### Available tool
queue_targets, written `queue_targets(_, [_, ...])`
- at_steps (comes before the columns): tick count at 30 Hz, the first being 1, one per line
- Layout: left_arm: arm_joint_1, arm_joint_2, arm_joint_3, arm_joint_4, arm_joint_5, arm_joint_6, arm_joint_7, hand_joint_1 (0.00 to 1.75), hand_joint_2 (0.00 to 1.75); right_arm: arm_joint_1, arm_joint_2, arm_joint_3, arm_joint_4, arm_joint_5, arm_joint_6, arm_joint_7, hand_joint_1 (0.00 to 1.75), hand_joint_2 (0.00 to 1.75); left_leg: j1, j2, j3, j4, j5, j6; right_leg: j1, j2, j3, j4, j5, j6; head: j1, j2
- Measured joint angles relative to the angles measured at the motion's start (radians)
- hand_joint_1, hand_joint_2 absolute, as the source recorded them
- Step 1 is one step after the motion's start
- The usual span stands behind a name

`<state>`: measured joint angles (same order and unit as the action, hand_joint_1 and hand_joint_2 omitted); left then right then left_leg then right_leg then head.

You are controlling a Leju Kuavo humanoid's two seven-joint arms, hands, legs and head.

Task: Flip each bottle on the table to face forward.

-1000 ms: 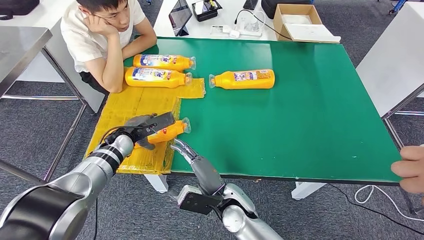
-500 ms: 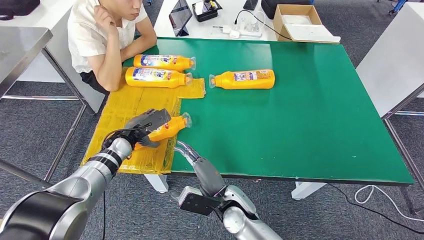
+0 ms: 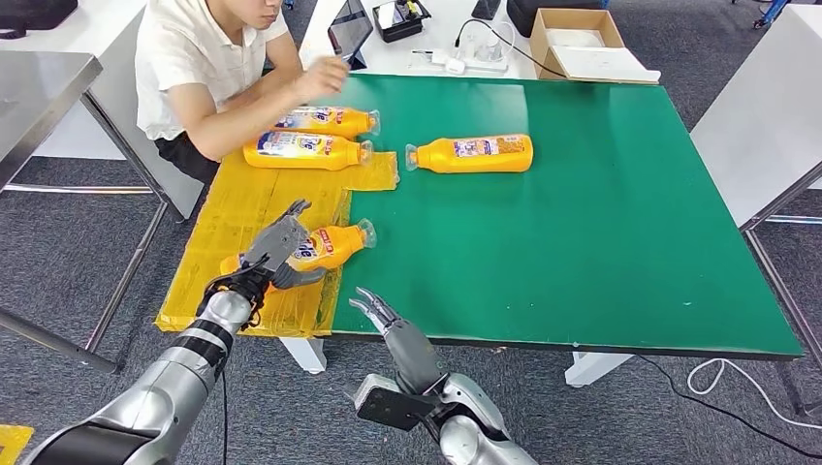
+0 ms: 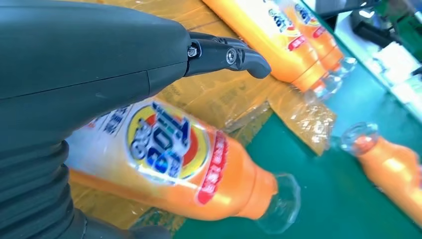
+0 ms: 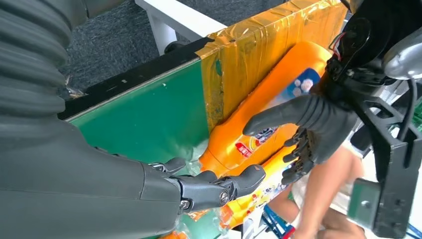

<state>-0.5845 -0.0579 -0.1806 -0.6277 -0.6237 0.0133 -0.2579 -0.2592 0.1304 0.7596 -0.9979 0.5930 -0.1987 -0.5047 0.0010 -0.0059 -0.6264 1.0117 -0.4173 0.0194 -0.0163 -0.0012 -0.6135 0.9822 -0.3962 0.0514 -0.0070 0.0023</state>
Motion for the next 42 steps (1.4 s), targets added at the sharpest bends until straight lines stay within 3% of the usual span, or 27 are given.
queue_targets(12, [0.18, 0.029, -0.034, -0.366, 0.304, -0.078, -0.058, 0.0, 1.75, 0.022, -0.017, -0.019, -0.017, 0.027, -0.022, -0.003, 0.0, 1.75, 0.0, 0.0, 0.0, 0.0, 0.0, 0.0, 0.0, 0.0, 0.0, 0.0, 0.0, 0.0, 0.0, 0.0])
queue_targets(15, [0.264, 0.009, -0.024, -0.507, 0.403, 0.071, -0.135, 0.0, 1.75, 0.047, -0.028, -0.061, -0.056, -0.004, -0.084, 0.013, 0.0, 1.75, 0.0, 0.0, 0.0, 0.0, -0.001, 0.0, 0.0, 0.0, 0.0, 0.0, 0.0, 0.0, 0.0, 0.0])
queue_targets(18, [0.384, -0.03, -0.024, -0.685, 0.501, 0.243, -0.186, 0.0, 1.75, 0.097, -0.041, -0.148, -0.146, -0.122, -0.101, 0.014, 0.0, 1.75, -0.001, 0.0, 0.0, 0.0, -0.002, 0.001, -0.001, 0.0, 0.0, -0.001, -0.001, 0.0, 0.0, 0.0])
queue_targets(21, [0.481, -0.051, -0.046, -0.814, 0.571, 0.301, -0.206, 0.0, 1.75, 0.149, -0.051, -0.243, -0.242, -0.23, -0.079, -0.017, 0.0, 1.75, -0.001, 0.0, -0.001, 0.0, -0.003, 0.001, -0.001, 0.0, -0.001, -0.002, -0.001, 0.0, 0.0, 0.0])
queue_targets(24, [0.527, -0.059, -0.062, -0.883, 0.598, 0.318, -0.221, 0.0, 1.75, 0.184, -0.055, -0.301, -0.305, -0.264, -0.067, -0.031, 0.0, 1.75, -0.001, 0.0, -0.001, 0.0, -0.003, 0.001, -0.001, 0.0, -0.001, -0.002, -0.001, 0.0, 0.0, 0.0])
queue_targets(27, [0.56, -0.063, -0.076, -0.926, 0.671, 0.288, -0.214, 0.0, 1.75, 0.214, -0.053, -0.348, -0.351, -0.315, -0.079, -0.034, 0.0, 0.44, -0.001, 0.0, 0.0, 0.0, -0.003, 0.001, -0.001, 0.0, 0.0, -0.002, -0.001, 0.0, 0.0, 0.0])
queue_targets(28, [0.575, -0.065, -0.082, -0.937, 0.697, 0.272, -0.206, 0.0, 1.31, 0.226, -0.051, -0.367, -0.364, -0.336, -0.087, -0.035, 0.0, 0.0, -0.001, 0.0, 0.0, 0.0, -0.003, 0.001, 0.0, 0.0, 0.0, -0.002, -0.001, 0.0, 0.0, 0.0])
queue_targets(31, [0.614, -0.068, -0.111, -0.964, 0.742, 0.228, -0.186, 0.0, 0.0, 0.257, -0.04, -0.43, -0.403, -0.391, -0.116, -0.046, 0.0, 0.0, -0.001, 0.0, 0.0, 0.0, -0.003, 0.001, 0.0, 0.0, 0.0, -0.002, -0.001, 0.0, 0.0, 0.0])
queue_targets(32, [0.624, -0.068, -0.123, -0.971, 0.754, 0.213, -0.186, 0.0, 0.0, 0.264, -0.034, -0.45, -0.415, -0.399, -0.129, -0.051, 0.0, 0.0, -0.001, 0.0, 0.0, 0.0, -0.003, 0.001, -0.001, 0.0, 0.0, -0.002, -0.001, 0.0, 0.0, 0.0])
queue_targets(33, [0.631, -0.068, -0.134, -0.977, 0.765, 0.197, -0.191, 0.0, 0.0, 0.269, -0.028, -0.466, -0.424, -0.399, -0.146, -0.054, 0.0, 0.44, -0.001, 0.0, 0.0, 0.0, -0.003, 0.001, -0.001, 0.0, 0.0, -0.002, -0.001, 0.0, 0.0, 0.0])
queue_targets(36, [0.648, -0.071, -0.16, -0.992, 0.789, 0.158, -0.21, 0.0, 1.31, 0.271, -0.012, -0.495, -0.438, -0.354, -0.21, -0.051, 0.0, 1.75, -0.001, 0.001, 0.0, 0.0, -0.003, 0.001, -0.001, 0.0, 0.0, -0.002, -0.001, 0.0, 0.0, 0.0])
queue_targets(37, [0.651, -0.072, -0.166, -0.996, 0.796, 0.147, -0.212, 0.0, 1.75, 0.27, -0.01, -0.499, -0.44, -0.317, -0.234, -0.043, 0.0, 1.75, -0.001, 0.001, 0.0, 0.0, -0.003, 0.001, -0.001, 0.0, 0.0, -0.002, -0.001, 0.0, 0.0, 0.0])
queue_targets(39, [0.655, -0.073, -0.177, -1.002, 0.803, 0.113, -0.216, 0.0, 1.75, 0.261, -0.017, -0.499, -0.432, -0.144, -0.311, 0.002, 0.0, 1.75, -0.001, 0.0, 0.0, 0.0, -0.003, 0.001, -0.001, 0.0, 0.0, -0.002, -0.001, 0.0, 0.0, 0.0])
queue_targets(42, [0.659, -0.073, -0.196, -1.009, 0.782, 0.037, -0.231, 0.0, 1.75, 0.213, -0.047, -0.497, -0.362, 0.216, -0.435, 0.137, 0.0, 1.75, -0.001, 0.001, 0.0, 0.0, -0.003, 0.001, -0.001, 0.0, 0.0, -0.002, -0.001, 0.0, 0.0, 0.0])
